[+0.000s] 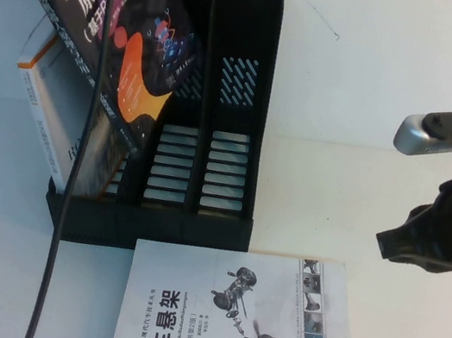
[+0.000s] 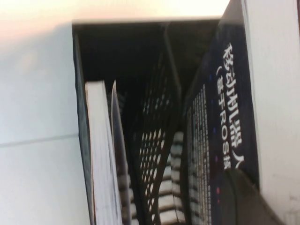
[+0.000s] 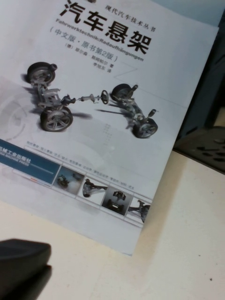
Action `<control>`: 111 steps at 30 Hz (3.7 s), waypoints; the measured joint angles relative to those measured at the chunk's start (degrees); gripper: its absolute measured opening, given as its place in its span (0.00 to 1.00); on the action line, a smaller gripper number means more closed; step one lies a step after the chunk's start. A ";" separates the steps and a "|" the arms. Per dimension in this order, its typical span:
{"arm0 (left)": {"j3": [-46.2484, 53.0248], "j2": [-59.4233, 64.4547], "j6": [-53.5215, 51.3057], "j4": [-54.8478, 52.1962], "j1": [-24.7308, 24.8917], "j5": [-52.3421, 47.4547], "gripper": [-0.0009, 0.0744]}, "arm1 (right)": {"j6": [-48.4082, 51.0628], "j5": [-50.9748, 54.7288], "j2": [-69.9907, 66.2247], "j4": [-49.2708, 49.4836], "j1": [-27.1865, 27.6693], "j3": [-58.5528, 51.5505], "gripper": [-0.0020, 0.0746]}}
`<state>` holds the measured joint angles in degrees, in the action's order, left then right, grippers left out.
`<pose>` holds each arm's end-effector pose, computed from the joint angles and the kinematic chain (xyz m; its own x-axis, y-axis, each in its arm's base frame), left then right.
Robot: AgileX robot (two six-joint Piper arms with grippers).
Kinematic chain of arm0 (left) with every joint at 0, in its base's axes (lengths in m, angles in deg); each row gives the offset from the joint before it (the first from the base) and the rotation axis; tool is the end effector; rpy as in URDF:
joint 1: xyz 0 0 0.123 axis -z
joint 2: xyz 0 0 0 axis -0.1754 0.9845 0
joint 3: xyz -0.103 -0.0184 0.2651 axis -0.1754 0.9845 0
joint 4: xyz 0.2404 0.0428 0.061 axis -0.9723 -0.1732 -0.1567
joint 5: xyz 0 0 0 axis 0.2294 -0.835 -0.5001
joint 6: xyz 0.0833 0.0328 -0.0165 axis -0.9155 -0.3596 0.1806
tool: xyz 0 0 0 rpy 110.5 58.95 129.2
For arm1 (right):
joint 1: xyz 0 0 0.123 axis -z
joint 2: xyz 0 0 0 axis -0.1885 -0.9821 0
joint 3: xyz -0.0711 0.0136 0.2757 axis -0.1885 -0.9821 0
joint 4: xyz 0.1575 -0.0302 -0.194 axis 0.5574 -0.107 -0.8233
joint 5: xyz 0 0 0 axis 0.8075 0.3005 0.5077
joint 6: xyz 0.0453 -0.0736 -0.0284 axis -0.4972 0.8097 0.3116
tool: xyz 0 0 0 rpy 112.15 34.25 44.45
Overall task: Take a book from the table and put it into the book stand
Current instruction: Place the book on the book shelf
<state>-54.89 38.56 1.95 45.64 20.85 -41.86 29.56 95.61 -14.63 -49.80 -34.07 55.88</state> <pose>0.3596 -0.0902 0.4680 -0.6603 -0.0432 -0.7498 0.2552 0.9260 -0.2782 0.2666 0.1305 0.2924 -0.7872 -0.3051 -0.5359 -0.4463 0.8816 0.1538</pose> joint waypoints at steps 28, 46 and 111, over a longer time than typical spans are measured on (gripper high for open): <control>-2.33 8.57 1.21 0.46 2.68 -0.77 0.16 | -0.13 0.05 0.00 0.00 0.00 0.00 0.03; -2.33 12.35 -0.46 -2.45 4.04 0.92 0.16 | -0.13 0.10 0.00 -0.04 0.00 0.00 0.03; -15.63 15.12 9.24 -9.13 4.92 -4.31 0.16 | -0.01 -3.16 -2.38 -0.27 0.00 0.00 0.03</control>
<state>-70.51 53.68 11.19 36.51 25.76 -46.17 29.54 92.45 -17.01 -50.06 -34.07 55.88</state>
